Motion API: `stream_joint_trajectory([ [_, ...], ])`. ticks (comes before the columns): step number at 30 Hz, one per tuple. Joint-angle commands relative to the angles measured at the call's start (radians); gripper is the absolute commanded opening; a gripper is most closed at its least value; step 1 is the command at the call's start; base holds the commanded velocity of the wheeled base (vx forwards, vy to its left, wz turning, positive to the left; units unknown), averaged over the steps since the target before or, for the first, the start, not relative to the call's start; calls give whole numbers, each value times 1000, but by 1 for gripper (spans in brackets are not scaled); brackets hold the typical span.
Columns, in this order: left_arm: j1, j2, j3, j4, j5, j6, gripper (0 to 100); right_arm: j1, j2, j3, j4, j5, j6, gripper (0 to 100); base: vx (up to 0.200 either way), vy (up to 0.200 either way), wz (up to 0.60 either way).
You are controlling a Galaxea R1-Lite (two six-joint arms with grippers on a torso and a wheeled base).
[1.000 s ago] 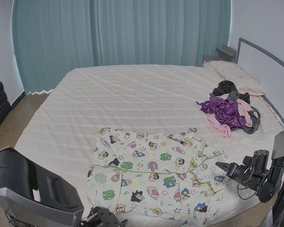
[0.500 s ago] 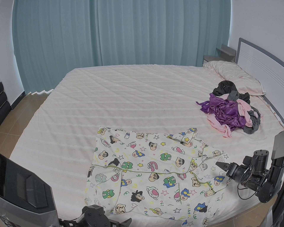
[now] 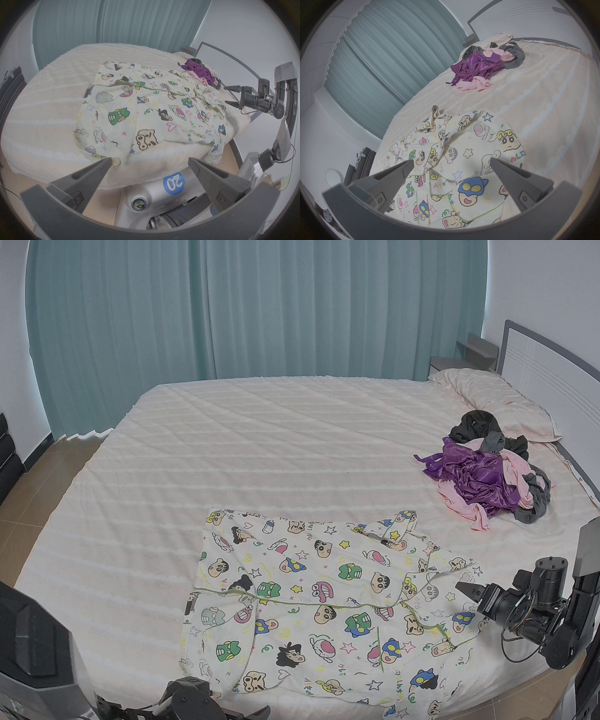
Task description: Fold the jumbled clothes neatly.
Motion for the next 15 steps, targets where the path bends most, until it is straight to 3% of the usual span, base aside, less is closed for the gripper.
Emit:
stream_joint_trajectory([
  [1,5,-78,17,19,39,-1,100,6,0,16,-6,0,0,100,0,0,0],
  [4,32,-100,14,17,69,-1,100,7,0,16,-6,-2,0,100,0,0,0],
  [8,132,-103,-38,19,80,-2,100,12,0,16,-6,-2,0,100,0,0,0],
  [10,227,-92,-87,20,80,-7,100,15,-1,16,-6,-3,0,100,0,0,0],
  [12,256,-78,-104,22,80,-7,100,15,-1,16,-6,-3,0,100,0,0,0],
  [15,348,18,-170,22,78,-10,100,15,-1,16,-6,-3,0,100,0,0,0],
])
